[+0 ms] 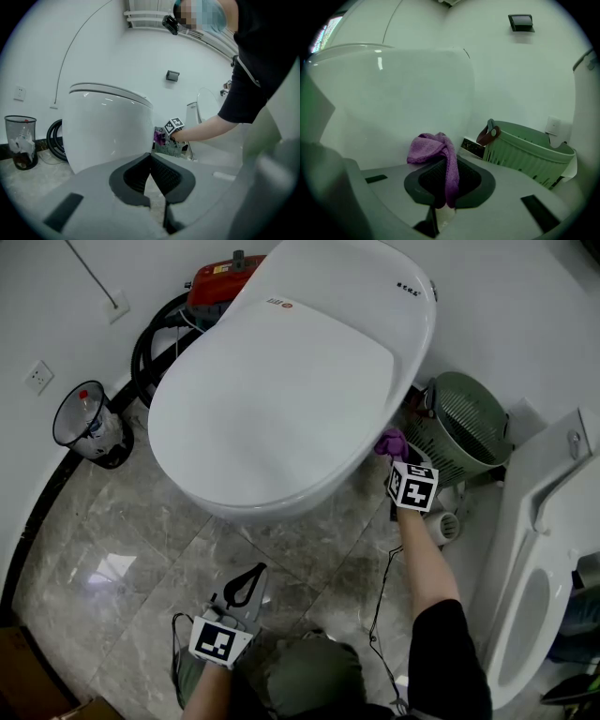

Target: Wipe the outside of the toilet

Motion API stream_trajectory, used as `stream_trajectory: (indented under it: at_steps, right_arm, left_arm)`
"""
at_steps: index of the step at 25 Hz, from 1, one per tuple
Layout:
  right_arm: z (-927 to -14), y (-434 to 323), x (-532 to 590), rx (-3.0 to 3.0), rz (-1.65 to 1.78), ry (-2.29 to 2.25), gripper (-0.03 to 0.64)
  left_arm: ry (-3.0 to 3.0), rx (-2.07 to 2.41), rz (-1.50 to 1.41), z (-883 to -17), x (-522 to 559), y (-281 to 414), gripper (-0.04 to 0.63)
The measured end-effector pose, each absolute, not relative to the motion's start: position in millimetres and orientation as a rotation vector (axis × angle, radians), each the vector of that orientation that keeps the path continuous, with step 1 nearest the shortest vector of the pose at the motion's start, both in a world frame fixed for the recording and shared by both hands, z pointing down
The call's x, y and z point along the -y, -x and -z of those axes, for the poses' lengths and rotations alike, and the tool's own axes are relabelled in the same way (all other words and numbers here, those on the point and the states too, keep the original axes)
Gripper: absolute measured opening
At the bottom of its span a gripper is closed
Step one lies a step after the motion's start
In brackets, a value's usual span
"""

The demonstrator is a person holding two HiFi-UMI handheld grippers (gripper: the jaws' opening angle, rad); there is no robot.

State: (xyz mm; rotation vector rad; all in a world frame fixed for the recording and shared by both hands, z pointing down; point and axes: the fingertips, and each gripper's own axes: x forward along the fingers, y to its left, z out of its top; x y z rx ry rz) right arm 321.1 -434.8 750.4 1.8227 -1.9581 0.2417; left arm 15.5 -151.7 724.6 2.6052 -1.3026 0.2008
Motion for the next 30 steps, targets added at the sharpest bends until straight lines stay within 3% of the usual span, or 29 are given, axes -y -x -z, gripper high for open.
stream_trajectory:
  at_steps: [10, 18, 25, 30]
  right_arm:
    - [-770.5, -276.5, 309.8, 2.159, -0.239, -1.651, 0.04]
    - [-815.8, -170.1, 209.0, 2.345, -0.37, -1.318, 0.04]
    - [-836.5, -86.0, 203.6, 2.448, -0.366, -1.075, 0.04]
    - [-847.8, -71.9, 223.8, 2.434, -0.331, -1.04, 0.04]
  left_arm:
    - [-2.615, 1.301, -0.179, -723.7, 152.7, -14.1, 0.005]
    - [-2.611, 1.313, -0.183, -725.8, 148.4, -9.6, 0.005]
    - [-2.597, 1.333, -0.2, -728.5, 143.4, -0.5, 0.005]
    - [-2.587, 1.339, -0.199, -730.9, 142.8, -0.1, 0.005]
